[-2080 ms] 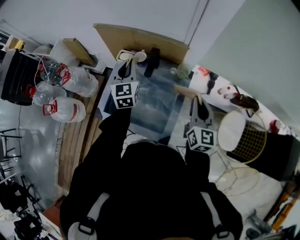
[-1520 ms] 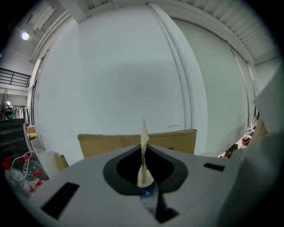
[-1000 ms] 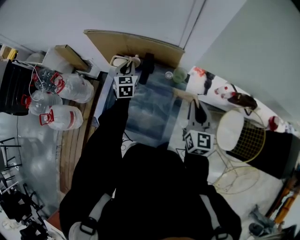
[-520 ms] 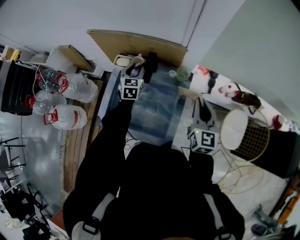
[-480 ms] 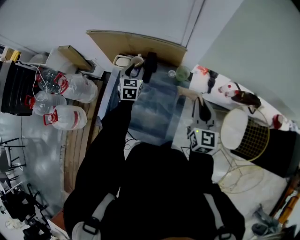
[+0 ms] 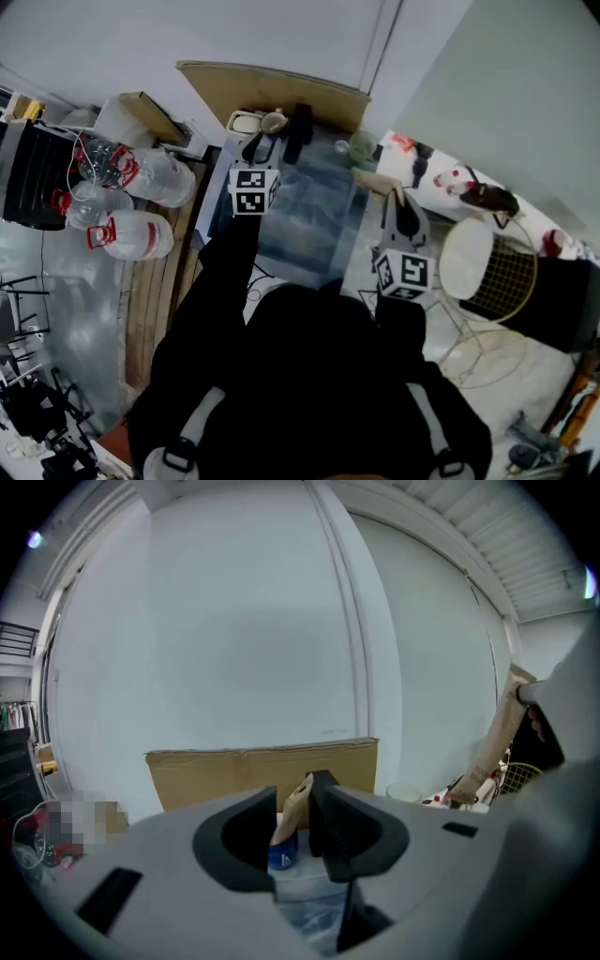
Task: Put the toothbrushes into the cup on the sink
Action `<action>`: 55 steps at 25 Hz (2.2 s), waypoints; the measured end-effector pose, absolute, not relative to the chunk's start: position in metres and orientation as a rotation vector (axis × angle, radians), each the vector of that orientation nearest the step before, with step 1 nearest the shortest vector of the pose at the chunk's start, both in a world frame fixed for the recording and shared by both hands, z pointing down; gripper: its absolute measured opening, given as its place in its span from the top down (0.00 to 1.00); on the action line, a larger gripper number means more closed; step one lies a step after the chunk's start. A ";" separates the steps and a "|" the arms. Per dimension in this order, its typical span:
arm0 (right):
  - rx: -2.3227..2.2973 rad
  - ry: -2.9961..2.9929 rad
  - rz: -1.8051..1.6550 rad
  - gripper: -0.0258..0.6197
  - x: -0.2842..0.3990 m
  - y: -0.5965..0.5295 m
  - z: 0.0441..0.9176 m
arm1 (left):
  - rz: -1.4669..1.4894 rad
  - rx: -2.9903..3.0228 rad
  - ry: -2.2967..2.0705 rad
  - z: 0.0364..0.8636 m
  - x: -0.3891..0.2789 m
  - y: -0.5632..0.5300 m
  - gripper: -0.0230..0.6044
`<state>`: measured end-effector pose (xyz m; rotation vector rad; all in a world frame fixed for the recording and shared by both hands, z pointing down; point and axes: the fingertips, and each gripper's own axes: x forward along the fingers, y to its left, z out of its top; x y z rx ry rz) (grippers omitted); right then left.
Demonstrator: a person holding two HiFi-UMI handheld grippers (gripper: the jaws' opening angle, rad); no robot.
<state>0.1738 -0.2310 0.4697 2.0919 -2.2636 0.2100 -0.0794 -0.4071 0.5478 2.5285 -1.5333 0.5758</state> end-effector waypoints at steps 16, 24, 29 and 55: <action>2.208 -2.229 0.191 0.91 0.188 -0.238 0.457 | 0.368 2.538 -1.618 0.497 -0.097 -0.308 0.96; 2.254 -2.226 0.197 0.91 0.200 -0.265 0.460 | 0.316 2.528 -1.621 0.494 -0.090 -0.273 0.96; 2.280 -2.212 0.219 0.91 0.206 -0.292 0.470 | 0.327 2.504 -1.603 0.506 -0.086 -0.256 0.96; 2.200 -2.016 0.509 0.91 0.211 -0.357 0.578 | 0.355 2.436 -1.649 0.520 -0.094 -0.218 0.96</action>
